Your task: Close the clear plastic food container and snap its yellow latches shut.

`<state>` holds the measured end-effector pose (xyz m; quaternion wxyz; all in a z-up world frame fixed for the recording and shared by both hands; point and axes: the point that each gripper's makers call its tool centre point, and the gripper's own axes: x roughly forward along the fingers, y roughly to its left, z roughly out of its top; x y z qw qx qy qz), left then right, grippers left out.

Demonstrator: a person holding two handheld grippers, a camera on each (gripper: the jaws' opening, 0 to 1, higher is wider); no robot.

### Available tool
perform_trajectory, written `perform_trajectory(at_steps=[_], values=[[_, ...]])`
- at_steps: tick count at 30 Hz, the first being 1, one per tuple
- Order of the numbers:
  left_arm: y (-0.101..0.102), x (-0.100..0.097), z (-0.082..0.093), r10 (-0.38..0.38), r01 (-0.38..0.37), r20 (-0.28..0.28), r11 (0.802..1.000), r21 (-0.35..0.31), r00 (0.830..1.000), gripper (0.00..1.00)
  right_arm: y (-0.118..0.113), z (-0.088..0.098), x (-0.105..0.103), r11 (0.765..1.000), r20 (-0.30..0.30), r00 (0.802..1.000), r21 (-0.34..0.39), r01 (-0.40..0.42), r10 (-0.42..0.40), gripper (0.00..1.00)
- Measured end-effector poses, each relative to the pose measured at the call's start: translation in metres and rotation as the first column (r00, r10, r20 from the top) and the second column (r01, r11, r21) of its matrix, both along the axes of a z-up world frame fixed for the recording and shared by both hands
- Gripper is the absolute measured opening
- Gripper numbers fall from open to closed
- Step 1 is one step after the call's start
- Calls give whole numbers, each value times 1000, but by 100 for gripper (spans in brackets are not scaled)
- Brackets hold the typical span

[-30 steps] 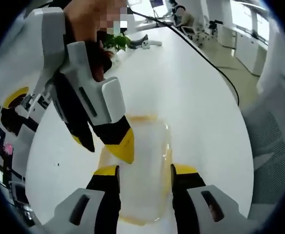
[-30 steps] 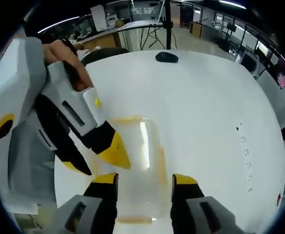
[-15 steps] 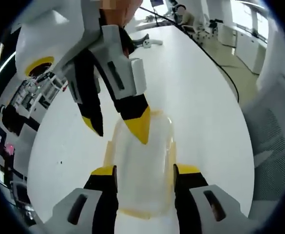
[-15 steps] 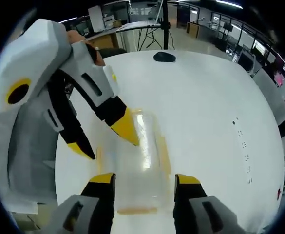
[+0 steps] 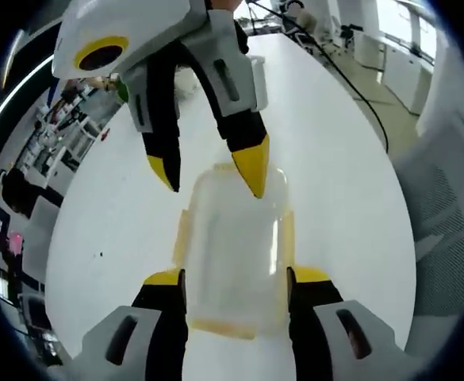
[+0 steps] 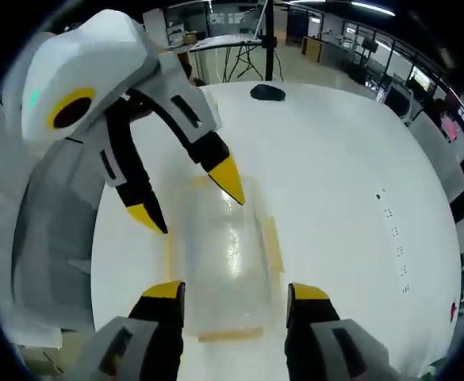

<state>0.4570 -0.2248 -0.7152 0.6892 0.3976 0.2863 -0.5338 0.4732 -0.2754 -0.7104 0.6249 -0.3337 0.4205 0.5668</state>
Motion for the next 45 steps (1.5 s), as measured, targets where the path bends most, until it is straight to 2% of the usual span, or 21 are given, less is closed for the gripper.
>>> perform_trajectory(at_steps=[8, 26, 36, 39, 41, 45], values=[[7, 3, -1, -4, 4, 2, 1000, 26, 1000, 54, -1, 3, -6, 1000, 14, 1000, -3, -22, 22, 54], [18, 4, -8, -23, 24, -6, 997, 69, 1000, 64, -5, -7, -16, 998, 59, 997, -32, -49, 51, 68], [22, 7, -17, -37, 37, 4, 993, 113, 999, 67, -12, -20, -21, 993, 92, 990, -74, -96, 102, 72], [24, 7, -22, -49, 48, 5, 990, 134, 999, 68, -13, -26, -21, 991, 109, 987, -83, -109, 118, 78], [24, 9, -24, -42, 41, 3, 990, 133, 999, 68, -14, -31, -24, 990, 96, 988, -83, -111, 119, 78], [21, 12, -27, -44, 42, 12, 989, 138, 999, 69, -18, -37, -22, 987, 116, 984, -102, -122, 134, 77]])
